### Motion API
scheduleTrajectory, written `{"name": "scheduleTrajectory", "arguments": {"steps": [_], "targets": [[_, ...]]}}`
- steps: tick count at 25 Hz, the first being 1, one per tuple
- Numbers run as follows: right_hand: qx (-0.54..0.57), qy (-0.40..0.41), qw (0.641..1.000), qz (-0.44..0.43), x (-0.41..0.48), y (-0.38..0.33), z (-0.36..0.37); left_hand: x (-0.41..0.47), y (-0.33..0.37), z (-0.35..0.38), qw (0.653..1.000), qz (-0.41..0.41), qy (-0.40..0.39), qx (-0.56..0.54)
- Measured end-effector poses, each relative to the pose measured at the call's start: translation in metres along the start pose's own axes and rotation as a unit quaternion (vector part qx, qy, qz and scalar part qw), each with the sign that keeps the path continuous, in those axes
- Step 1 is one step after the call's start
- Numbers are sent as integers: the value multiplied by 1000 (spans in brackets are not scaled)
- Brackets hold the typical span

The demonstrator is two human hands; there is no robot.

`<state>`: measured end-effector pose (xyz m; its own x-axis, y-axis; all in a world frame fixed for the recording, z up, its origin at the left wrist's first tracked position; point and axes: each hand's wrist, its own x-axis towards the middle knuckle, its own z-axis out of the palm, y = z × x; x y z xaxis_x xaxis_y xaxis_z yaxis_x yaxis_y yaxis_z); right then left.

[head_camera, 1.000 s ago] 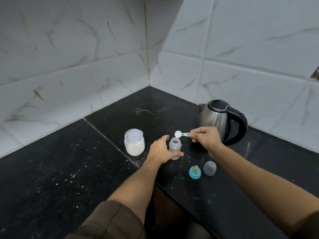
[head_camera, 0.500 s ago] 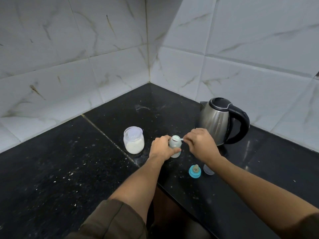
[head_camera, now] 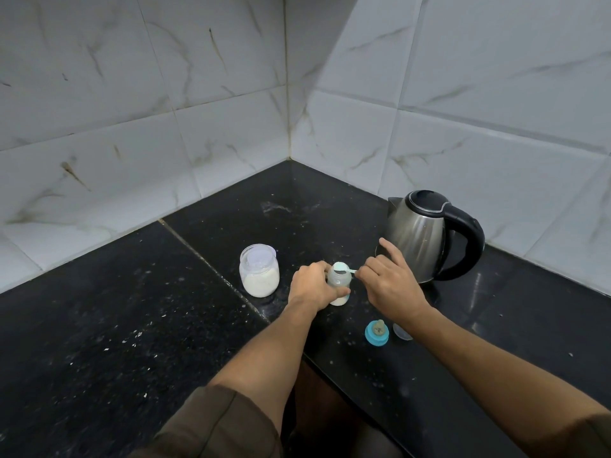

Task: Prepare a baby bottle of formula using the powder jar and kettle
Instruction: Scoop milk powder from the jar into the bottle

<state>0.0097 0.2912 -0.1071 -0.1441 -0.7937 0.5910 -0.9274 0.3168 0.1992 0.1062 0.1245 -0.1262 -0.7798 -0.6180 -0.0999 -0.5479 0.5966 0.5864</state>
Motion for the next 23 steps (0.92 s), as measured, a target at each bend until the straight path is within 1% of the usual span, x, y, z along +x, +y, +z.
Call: {"name": "scheduleTrajectory", "arguments": {"steps": [3,5,8,10,12,13,15,17,19,20,21,23], "targets": [[37,30,998,37,4,-3,-4,0,0,0,1000,-2,-2,-7],[96,35,990,98,8,-2,-9,0,-1,1,1000,2,0,-9],[188,35,961,201,16,5,-21,-1,-2,1,1000,3,0,-23],[262,47,923,279,26,10,-28,-2,-3,-3,999,5,-21,-28],[341,47,868,356,43,14,-33,-4,-3,-11,999,19,-32,-30],[371,45,844,384,53,15,-32,-5,-3,-18,999,33,-21,-36],[409,36,808,421,76,13,-30,-7,-7,-37,995,69,40,-56],[425,19,795,433,97,4,-27,-7,-14,-62,981,104,150,-66],[428,-10,798,425,116,-11,-22,-2,-26,-90,959,113,249,-72],[426,-27,802,417,124,-21,-20,1,-32,-104,950,109,283,-76],[423,-44,808,408,133,-30,-17,4,-38,-117,944,101,304,-79],[420,-77,819,384,151,-51,-11,8,-55,-137,943,69,319,-72]]}}
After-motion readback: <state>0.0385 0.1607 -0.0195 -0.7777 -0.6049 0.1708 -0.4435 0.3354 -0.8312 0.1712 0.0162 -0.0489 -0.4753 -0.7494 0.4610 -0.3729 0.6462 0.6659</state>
